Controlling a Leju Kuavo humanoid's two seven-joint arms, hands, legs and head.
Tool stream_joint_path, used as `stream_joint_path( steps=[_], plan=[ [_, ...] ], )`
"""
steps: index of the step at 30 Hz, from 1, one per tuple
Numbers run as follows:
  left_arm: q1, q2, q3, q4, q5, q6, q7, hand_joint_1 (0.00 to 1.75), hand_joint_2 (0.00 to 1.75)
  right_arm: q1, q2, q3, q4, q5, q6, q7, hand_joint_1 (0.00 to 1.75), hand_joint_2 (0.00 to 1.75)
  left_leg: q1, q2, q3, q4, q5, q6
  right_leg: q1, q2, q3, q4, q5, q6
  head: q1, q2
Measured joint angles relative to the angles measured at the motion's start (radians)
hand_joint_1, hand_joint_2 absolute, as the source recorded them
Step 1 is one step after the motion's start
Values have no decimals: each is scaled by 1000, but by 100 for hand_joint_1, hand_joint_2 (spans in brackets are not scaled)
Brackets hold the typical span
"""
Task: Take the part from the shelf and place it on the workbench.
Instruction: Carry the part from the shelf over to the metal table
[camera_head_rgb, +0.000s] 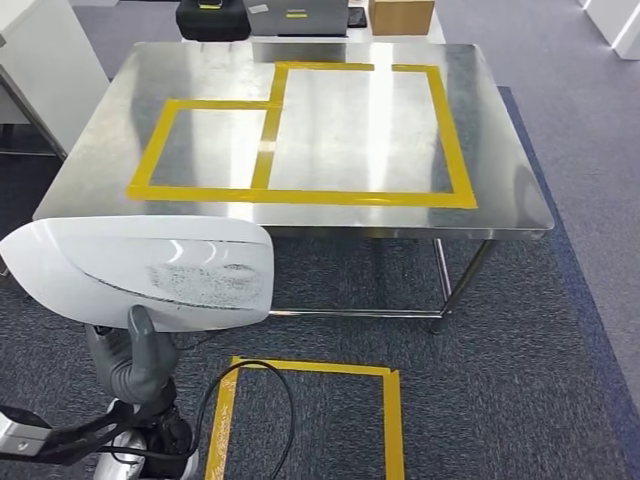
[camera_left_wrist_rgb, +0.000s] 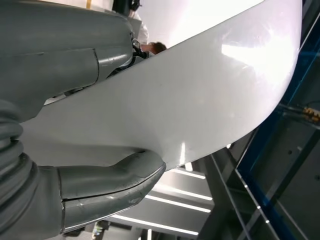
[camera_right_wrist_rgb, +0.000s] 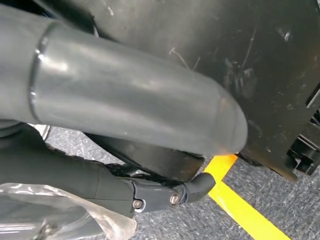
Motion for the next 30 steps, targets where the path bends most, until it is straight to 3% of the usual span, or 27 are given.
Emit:
stream_joint_path(
  steps=[2, 3, 6, 7, 8, 9, 11, 13, 15, 18, 19, 21, 22, 23, 24, 26, 27, 28, 30],
  plan=[
    [0, -1, 0, 0, 0, 0, 0, 175, 175, -1, 0, 0, 0, 0, 0, 1, 0, 0, 5, 0, 10, -12, 0, 9, 0, -1, 2, 5, -9, 9, 1, 0],
    [0, -2, 0, 0, 0, 0, 0, 175, 175, -2, 0, 0, -1, 0, 0, 1, 0, 0, 7, 0, 17, -19, -1, 14, 1, -1, -10, 32, -23, 13, 3, 0],
    [0, -2, 1, 0, 0, 0, 0, 175, 175, -5, -1, 0, -1, -1, 0, 0, 0, 0, 6, 4, 32, -25, -13, 27, 1, -1, -125, 217, -88, 19, 7, 0],
    [0, -2, 1, 0, 1, 0, 0, 175, 175, -6, -2, -1, -1, -1, 0, 1, 0, 0, 5, 4, 38, -25, -18, 29, 1, -1, -161, 262, -89, 19, 7, 0],
    [0, -2, 1, 0, 2, 0, 0, 175, 175, -7, -3, -1, -1, -1, 0, 1, 0, 0, 5, 3, 45, -25, -24, 29, 2, -1, -180, 272, -70, 18, 7, 0],
    [0, -2, 2, 0, 3, 0, 0, 175, 175, -9, -3, -1, -1, -1, 0, 2, 0, 0, 4, 1, 55, -25, -31, 29, 2, -1, -180, 246, -33, 17, 7, 0],
    [1, -3, 3, 0, 4, 0, 0, 175, 175, -8, -3, -1, -1, -1, 1, 4, 0, 0, 4, -1, 77, -26, -48, 24, 2, -2, -144, 131, 56, 12, 7, 0],
    [0, -3, 5, 1, 4, 0, 0, 175, 175, -6, -3, -1, 0, -2, 2, 5, 0, 0, 2, -2, 87, -25, -61, 13, 6, -1, -106, 48, 87, 4, 7, 0],
    [0, -3, 6, 1, 4, 0, 1, 175, 175, -6, -4, -1, 0, -2, 4, 5, 0, 0, 1, -1, 87, -25, -65, 2, 10, 1, -93, 30, 76, -4, 7, 0],
    [-1, -3, 6, 1, 3, 0, 0, 175, 175, -5, -2, -1, 0, -2, 5, 5, 0, 0, 2, 1, 81, 3, -85, -14, 2, 1, -73, 13, 71, -18, 2, 0],
    [-2, -3, 7, 1, 1, 2, 0, 175, 175, -5, -2, -1, 0, -2, 5, 5, 0, 0, 3, 2, 60, 48, -104, -19, -1, 0, -64, 8, 69, -23, -1, 0],
    [-1, -1, 8, 1, -19, 20, 0, 175, 175, -4, -2, -2, 0, -3, 7, 6, 0, 0, 7, 2, -19, 181, -146, -27, -1, -2, -52, 6, 60, -29, -3, 0],
    [-1, 1, 9, 1, -37, 38, 0, 175, 175, -4, -2, -2, 0, -3, 7, 6, 0, 0, 8, 2, -56, 233, -152, -30, -1, -2, -47, 6, 55, -30, -3, 0],
    [-2, 3, 9, 1, -56, 58, 0, 175, 175, -3, -2, -2, 0, -3, 8, 6, 0, 0, 9, 2, -80, 255, -140, -31, -1, -1, -41, 6, 50, -30, -2, 0],
    [-4, 6, 9, 0, -74, 76, 0, 175, 175, -2, -2, -2, 0, -3, 9, 6, 0, 0, 10, 2, -85, 236, -105, -31, -1, 0, -33, 6, 44, -29, -3, 0],
    [-13, 16, 9, -3, -105, 108, 0, 175, 175, -1, -2, -2, 0, -3, 10, 6, 0, 0, 10, 2, -52, 121, -13, -26, -1, 3, -17, 5, 30, -24, -2, 0],
    [-19, 23, 10, -6, -121, 124, 0, 175, 175, -1, -2, -2, 0, -4, 10, 5, 0, 0, 8, 2, -29, 63, 14, -22, 1, 3, -13, 5, 23, -19, -2, 0],
    [-26, 32, 10, -8, -138, 141, 0, 175, 175, -1, -2, -2, 0, -4, 11, 5, 0, 0, 6, 2, -12, 25, 21, -17, 2, 3, -11, 5, 16, -13, -1, 0],
    [-38, 52, 10, -11, -171, 180, 0, 175, 175, -1, -2, -3, 0, -5, 14, 4, 0, 0, 2, 1, 2, -2, 7, -8, 4, 0, -9, -1, 10, -3, 1, 0]
  ],
)
